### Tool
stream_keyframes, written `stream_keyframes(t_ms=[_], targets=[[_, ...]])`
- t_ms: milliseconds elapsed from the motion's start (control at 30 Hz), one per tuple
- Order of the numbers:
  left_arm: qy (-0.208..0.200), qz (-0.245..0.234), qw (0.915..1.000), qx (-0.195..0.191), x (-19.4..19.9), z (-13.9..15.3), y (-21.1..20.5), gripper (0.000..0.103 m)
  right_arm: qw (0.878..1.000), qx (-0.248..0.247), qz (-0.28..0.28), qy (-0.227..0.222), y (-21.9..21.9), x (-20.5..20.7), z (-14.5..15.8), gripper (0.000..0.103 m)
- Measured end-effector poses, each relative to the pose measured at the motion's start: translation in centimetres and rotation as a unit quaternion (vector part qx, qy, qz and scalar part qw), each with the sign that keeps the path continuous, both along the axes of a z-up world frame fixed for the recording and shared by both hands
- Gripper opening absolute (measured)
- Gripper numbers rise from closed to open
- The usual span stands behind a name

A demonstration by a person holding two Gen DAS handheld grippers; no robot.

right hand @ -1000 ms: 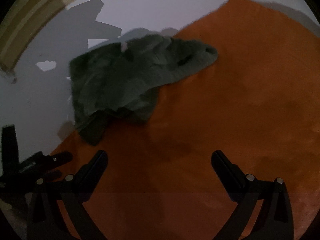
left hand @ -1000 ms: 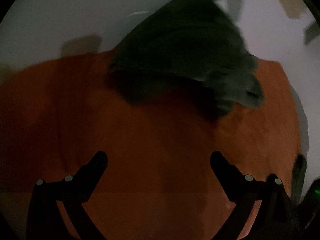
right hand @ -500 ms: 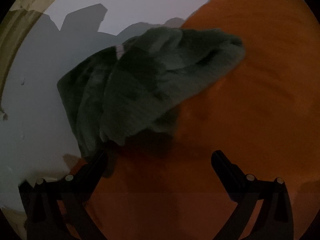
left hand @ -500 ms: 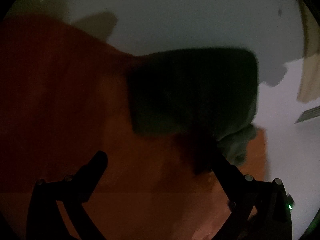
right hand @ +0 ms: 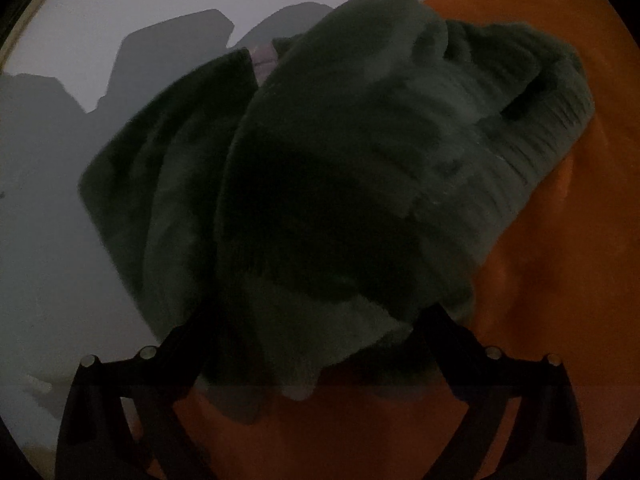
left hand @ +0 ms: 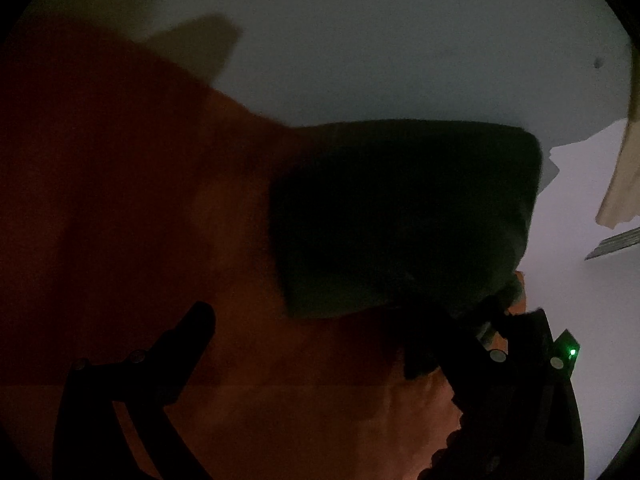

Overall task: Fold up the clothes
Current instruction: 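Grasp the towel edge with the right gripper and lift it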

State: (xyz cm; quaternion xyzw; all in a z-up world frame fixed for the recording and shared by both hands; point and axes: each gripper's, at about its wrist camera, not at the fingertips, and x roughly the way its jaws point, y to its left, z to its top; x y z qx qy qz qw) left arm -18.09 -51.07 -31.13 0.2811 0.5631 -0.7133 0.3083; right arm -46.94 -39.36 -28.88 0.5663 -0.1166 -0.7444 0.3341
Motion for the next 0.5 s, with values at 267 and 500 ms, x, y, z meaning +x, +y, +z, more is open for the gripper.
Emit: stream_keyframes(t_ms=[267, 500], targets=[[0.003, -0.020, 0.9996, -0.021, -0.3, 0.3, -0.3, 0.102, 0.994, 0.036, -0.020, 0.105, 4.3, 2.6, 4.8, 0.028], [0.008, -0.046, 0.9981, -0.041, -0.1, 1.3, 0.7, 0.102, 0.982, 0.016, -0.103, 0.156, 18.2, 3.4, 12.6, 0.020]])
